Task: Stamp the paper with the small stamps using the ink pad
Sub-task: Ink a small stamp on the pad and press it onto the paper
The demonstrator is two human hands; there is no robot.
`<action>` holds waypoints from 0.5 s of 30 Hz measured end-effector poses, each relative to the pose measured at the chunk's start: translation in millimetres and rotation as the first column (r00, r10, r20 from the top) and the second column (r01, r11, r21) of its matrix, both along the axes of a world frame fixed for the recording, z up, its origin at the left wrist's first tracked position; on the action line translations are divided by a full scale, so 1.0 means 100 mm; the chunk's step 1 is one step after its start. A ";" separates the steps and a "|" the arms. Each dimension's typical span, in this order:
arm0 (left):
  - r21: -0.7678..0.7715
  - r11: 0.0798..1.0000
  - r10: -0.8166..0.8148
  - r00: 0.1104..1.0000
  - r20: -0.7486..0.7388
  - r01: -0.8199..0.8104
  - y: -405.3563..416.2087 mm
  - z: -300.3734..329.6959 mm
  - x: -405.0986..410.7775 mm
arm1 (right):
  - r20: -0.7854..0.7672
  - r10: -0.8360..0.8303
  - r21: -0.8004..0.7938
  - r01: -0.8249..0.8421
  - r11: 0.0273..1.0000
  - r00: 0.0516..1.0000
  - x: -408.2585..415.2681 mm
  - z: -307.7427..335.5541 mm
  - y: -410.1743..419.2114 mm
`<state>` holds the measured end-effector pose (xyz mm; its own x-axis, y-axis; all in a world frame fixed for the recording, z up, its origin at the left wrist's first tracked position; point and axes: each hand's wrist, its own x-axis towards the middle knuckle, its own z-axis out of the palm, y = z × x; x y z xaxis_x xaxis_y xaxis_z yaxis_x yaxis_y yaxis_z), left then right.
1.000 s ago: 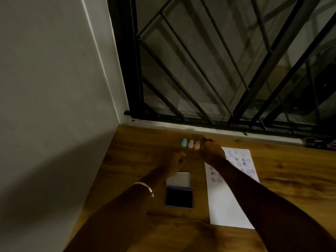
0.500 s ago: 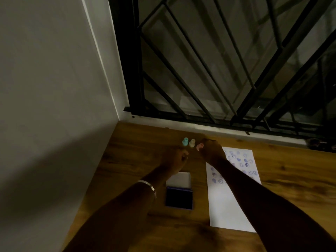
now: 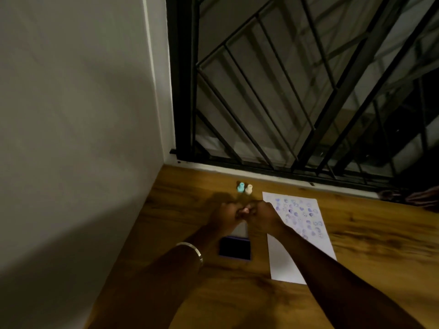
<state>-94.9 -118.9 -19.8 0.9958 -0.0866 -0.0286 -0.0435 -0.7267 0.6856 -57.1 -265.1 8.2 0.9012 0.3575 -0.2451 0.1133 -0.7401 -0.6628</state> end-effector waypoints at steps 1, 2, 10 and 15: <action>-0.012 1.000 0.011 1.000 0.009 -0.011 0.02 0.00 -0.05 | 0.012 0.003 0.018 -0.003 1.000 1.000 -0.06 -0.01 0.02; -0.013 1.000 0.011 1.000 0.020 -0.011 0.04 -0.01 -0.10 | 0.037 0.006 0.010 -0.007 1.000 0.999 -0.12 0.00 0.04; 0.043 0.999 0.025 0.999 0.040 -0.027 0.17 0.00 -0.35 | 0.067 0.097 -0.018 -0.096 0.995 0.993 -0.38 0.00 0.17; 0.058 0.995 0.085 0.996 0.004 -0.085 0.26 -0.02 -0.47 | 0.125 0.137 -0.096 -0.126 0.987 0.983 -0.47 0.00 0.14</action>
